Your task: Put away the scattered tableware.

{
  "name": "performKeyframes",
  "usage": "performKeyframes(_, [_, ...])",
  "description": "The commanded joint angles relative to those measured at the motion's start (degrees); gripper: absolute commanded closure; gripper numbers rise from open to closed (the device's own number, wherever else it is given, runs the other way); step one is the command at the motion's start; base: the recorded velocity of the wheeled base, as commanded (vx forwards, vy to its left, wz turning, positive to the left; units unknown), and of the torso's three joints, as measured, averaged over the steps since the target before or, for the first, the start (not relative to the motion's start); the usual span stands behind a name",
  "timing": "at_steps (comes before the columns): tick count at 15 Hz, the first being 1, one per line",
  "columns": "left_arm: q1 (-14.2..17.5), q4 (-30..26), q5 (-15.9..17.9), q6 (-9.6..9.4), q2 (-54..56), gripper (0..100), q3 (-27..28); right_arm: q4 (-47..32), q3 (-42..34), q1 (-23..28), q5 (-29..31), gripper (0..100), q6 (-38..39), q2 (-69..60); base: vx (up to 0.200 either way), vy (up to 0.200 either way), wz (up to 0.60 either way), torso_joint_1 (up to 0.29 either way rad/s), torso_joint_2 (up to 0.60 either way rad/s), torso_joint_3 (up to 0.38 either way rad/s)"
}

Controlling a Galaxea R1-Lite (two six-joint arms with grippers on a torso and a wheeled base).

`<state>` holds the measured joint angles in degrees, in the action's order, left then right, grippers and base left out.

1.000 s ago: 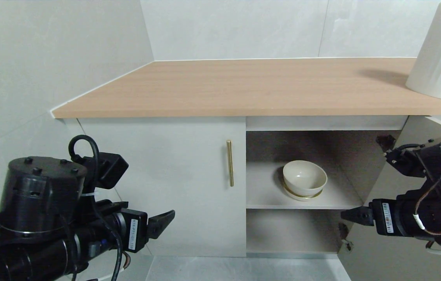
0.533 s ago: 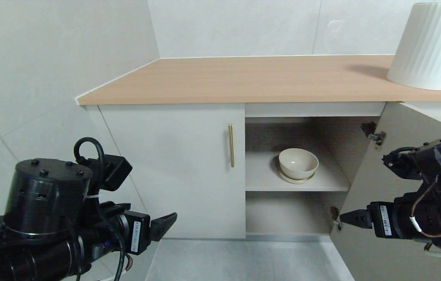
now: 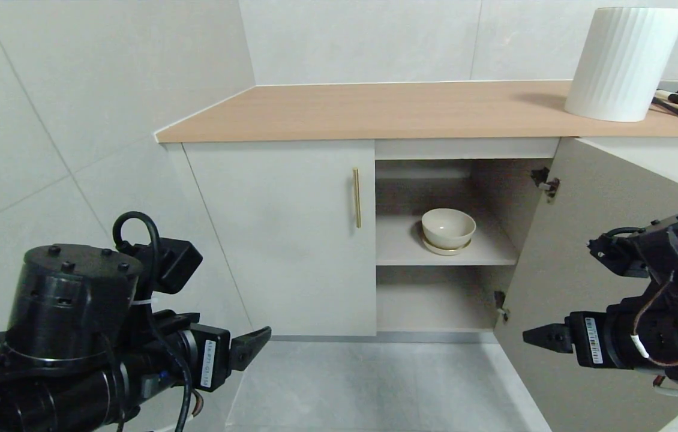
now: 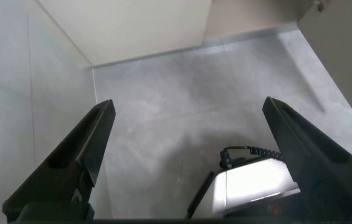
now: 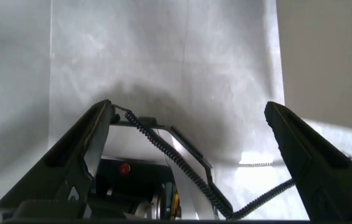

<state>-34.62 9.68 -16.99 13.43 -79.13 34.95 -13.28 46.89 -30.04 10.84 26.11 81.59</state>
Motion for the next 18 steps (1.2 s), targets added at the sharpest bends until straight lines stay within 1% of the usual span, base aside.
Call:
performKeyframes(1, [0.0, 0.0, 0.0, 0.01, -0.1, 0, 0.0, 0.0, -0.1, -0.2, 0.0, 0, 0.0, 0.0, 0.000, 0.000, 0.00, 0.000, 0.00, 0.000])
performKeyframes(5, [0.0, 0.1, 0.0, 0.01, -0.1, 0, 0.1, -0.4, -0.1, -0.9, 0.1, 0, 0.0, -1.9, 0.000, 0.000, 0.00, 0.000, 0.00, 0.000])
performKeyframes(9, [0.0, 0.0, 0.0, -0.07, -0.1, 0, 0.1, -3.4, 0.3, -0.9, 0.2, 0, -2.1, -6.1, 0.000, 0.000, 0.00, 0.000, 0.00, 0.000])
performKeyframes(12, [0.0, 0.0, -0.1, -0.07, -0.2, 0, 0.0, -6.3, 1.0, -0.9, 0.5, 0, -2.5, -7.0, 0.000, 0.000, 0.00, 0.000, 0.00, 0.000])
performKeyframes(13, [0.0, 0.0, -0.1, -0.07, -0.2, 0, 0.0, -6.7, 1.0, -0.9, 0.5, 0, -2.5, -7.1, -0.200, -0.200, 0.00, 0.002, 0.00, -0.002])
performKeyframes(15, [0.0, 0.0, -0.3, -0.95, -0.3, 0, -0.2, -9.7, 2.5, -0.6, 0.6, 0, -2.6, -7.4, -0.200, -0.200, 0.00, 0.010, 0.00, 0.002])
performKeyframes(18, [0.0, 0.0, -0.3, -0.95, -0.3, 0, -0.2, -11.2, 3.0, 0.0, 0.6, 0, -2.9, -7.3, -0.200, -0.200, 0.00, 0.001, 0.01, 0.004])
